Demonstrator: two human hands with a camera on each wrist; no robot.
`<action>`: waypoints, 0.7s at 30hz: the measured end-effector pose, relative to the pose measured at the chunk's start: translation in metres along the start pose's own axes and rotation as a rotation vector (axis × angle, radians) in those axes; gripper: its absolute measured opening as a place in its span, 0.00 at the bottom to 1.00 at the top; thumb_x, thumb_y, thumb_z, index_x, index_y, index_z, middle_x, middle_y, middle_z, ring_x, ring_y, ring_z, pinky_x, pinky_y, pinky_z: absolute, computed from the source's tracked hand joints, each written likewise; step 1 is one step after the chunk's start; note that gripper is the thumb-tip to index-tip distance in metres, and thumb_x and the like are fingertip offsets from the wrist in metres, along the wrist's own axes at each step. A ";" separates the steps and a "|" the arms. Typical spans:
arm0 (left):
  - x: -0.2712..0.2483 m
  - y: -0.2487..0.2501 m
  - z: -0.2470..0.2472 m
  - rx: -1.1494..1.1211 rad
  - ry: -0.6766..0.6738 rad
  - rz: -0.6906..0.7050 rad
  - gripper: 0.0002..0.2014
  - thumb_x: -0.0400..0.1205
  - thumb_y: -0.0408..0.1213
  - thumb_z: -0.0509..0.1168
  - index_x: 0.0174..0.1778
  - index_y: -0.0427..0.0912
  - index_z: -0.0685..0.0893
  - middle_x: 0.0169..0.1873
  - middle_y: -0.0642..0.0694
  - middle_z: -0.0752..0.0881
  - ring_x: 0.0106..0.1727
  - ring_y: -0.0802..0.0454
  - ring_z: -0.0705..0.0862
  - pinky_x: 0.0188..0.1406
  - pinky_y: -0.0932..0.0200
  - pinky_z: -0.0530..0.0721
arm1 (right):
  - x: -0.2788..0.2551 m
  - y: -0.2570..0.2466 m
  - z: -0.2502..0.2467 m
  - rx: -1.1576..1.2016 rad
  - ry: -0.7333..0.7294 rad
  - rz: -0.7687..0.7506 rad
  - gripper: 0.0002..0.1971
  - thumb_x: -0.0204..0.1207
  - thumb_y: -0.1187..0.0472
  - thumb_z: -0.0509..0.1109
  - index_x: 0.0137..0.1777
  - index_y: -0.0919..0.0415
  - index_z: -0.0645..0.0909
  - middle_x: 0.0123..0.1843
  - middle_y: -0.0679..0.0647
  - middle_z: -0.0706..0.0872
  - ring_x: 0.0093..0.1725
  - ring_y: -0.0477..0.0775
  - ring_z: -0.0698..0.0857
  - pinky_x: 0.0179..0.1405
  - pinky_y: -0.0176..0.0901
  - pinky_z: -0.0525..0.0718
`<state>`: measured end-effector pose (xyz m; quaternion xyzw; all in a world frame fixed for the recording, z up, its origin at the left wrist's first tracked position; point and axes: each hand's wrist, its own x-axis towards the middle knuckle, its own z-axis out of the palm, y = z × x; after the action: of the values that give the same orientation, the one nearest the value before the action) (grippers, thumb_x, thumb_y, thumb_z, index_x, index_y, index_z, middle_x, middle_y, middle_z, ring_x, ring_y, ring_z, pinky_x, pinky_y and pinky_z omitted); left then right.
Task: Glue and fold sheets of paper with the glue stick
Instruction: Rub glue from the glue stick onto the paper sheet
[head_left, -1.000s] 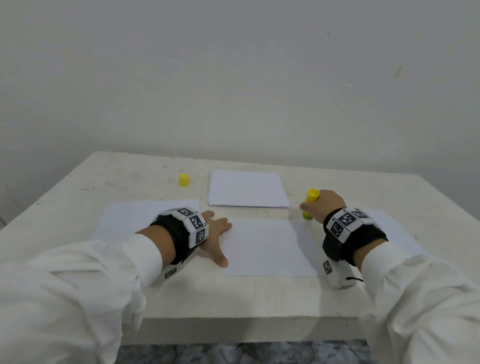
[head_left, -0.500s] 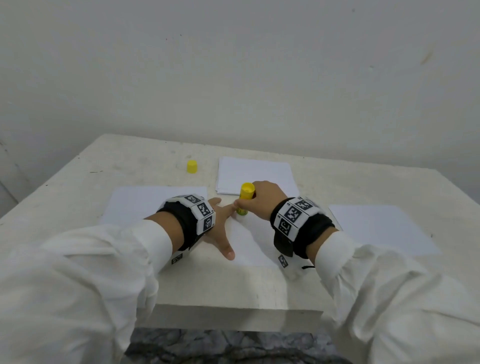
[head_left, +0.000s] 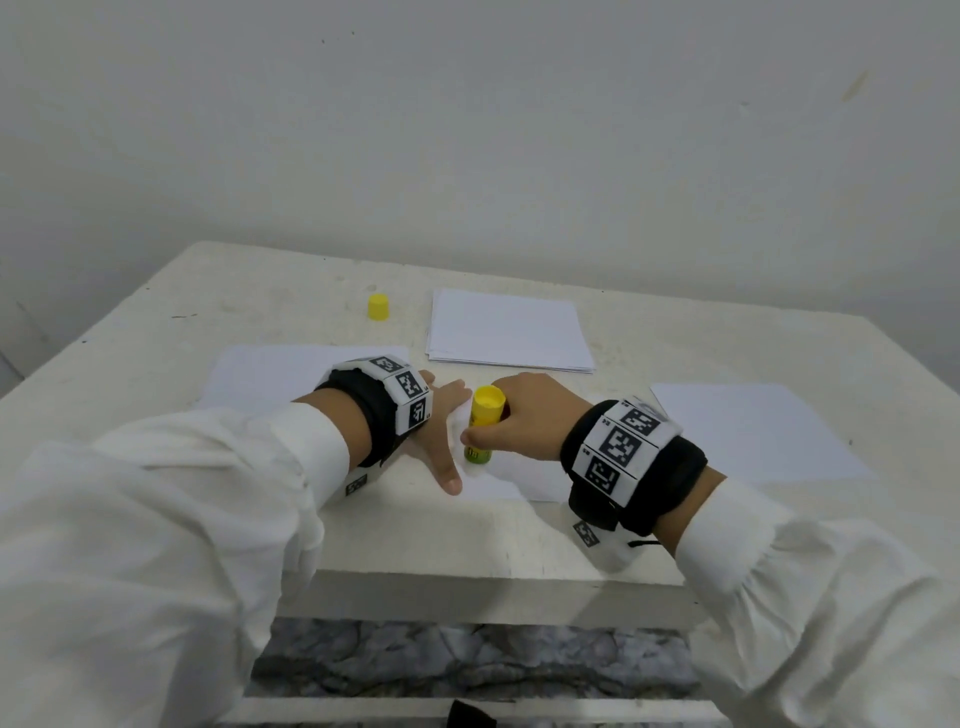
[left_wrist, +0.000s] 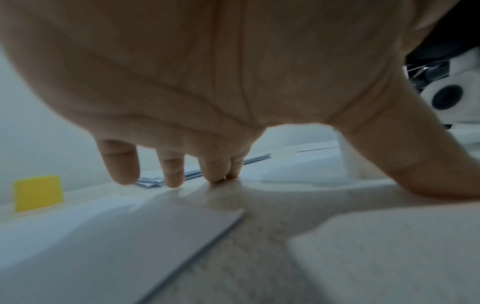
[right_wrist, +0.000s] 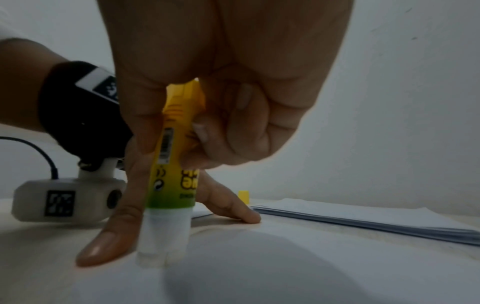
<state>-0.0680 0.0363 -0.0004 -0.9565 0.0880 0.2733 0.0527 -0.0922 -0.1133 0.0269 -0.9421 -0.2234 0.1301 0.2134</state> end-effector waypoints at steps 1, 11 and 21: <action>0.002 -0.001 0.001 0.010 -0.019 -0.002 0.68 0.56 0.71 0.75 0.83 0.57 0.39 0.84 0.53 0.44 0.84 0.42 0.42 0.79 0.34 0.50 | -0.003 -0.001 0.001 -0.006 -0.010 0.000 0.16 0.72 0.50 0.74 0.29 0.52 0.71 0.31 0.46 0.75 0.31 0.42 0.74 0.30 0.35 0.70; 0.000 0.001 -0.004 0.033 -0.053 -0.047 0.67 0.59 0.68 0.76 0.83 0.56 0.36 0.84 0.42 0.42 0.84 0.40 0.45 0.80 0.36 0.54 | -0.030 0.025 -0.007 0.019 0.028 0.059 0.13 0.71 0.50 0.74 0.38 0.60 0.79 0.35 0.49 0.79 0.35 0.46 0.77 0.35 0.37 0.73; -0.001 0.009 -0.009 0.084 -0.061 -0.051 0.65 0.62 0.66 0.76 0.83 0.53 0.38 0.83 0.42 0.45 0.83 0.40 0.49 0.79 0.38 0.59 | -0.065 0.078 -0.029 0.030 0.107 0.179 0.16 0.72 0.52 0.74 0.48 0.67 0.84 0.47 0.59 0.87 0.44 0.53 0.82 0.45 0.44 0.80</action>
<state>-0.0662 0.0266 0.0076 -0.9465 0.0733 0.2970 0.1026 -0.1105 -0.2173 0.0260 -0.9606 -0.1248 0.1014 0.2266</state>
